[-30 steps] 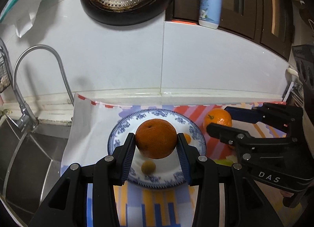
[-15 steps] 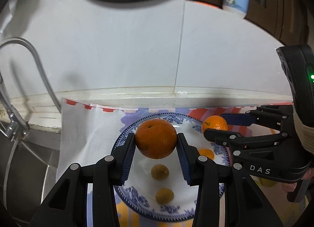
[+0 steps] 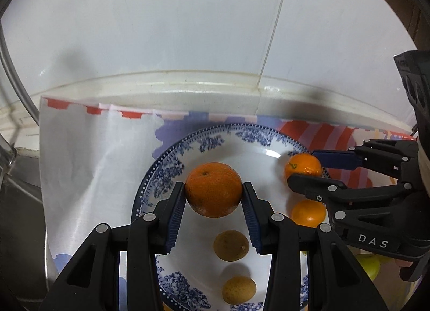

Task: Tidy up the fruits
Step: 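Carry both fruits over the plate and open the left tool to release the orange, then lower the tangerine onto the plate and open the right tool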

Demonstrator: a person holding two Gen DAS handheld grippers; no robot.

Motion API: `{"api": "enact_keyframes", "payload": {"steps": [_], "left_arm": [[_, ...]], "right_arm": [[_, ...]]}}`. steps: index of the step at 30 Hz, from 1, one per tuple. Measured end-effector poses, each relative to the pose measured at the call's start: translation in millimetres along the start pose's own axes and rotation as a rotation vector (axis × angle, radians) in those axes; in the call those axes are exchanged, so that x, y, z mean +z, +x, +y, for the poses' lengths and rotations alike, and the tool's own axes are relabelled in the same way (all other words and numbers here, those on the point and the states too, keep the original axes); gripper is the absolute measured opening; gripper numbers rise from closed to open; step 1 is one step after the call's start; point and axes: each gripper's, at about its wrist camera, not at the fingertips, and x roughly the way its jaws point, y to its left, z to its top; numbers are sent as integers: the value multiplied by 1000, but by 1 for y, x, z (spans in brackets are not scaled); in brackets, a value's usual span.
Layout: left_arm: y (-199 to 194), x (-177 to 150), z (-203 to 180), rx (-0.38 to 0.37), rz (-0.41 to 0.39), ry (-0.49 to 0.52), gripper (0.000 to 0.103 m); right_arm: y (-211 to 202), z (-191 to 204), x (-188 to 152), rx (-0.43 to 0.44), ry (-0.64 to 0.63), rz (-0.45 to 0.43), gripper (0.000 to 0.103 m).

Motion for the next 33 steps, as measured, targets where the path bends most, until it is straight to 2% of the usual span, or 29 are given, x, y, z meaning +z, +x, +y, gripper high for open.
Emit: {"api": "enact_keyframes", "payload": {"steps": [8, 10, 12, 15, 17, 25, 33], "left_arm": [[7, -1, 3, 12, 13, 2, 42], [6, 0, 1, 17, -2, 4, 44], [2, 0, 0, 22, -17, 4, 50], [-13, -1, -4, 34, -55, 17, 51], [-24, -3, -9, 37, -82, 22, 55], [-82, -15, -36, 74, -218, 50, 63], [-134, -34, -68, 74, -342, 87, 72]], "right_arm": [[5, 1, 1, -1, -9, 12, 42], [5, 0, 1, 1, -13, 11, 42], [5, -1, 1, 4, -9, 11, 42], [-2, -2, -1, 14, 1, -4, 47], [-9, -1, -4, 5, -11, -19, 48], [-63, 0, -24, -57, -14, -158, 48], [-133, -9, -56, -129, 30, -314, 49]]}}
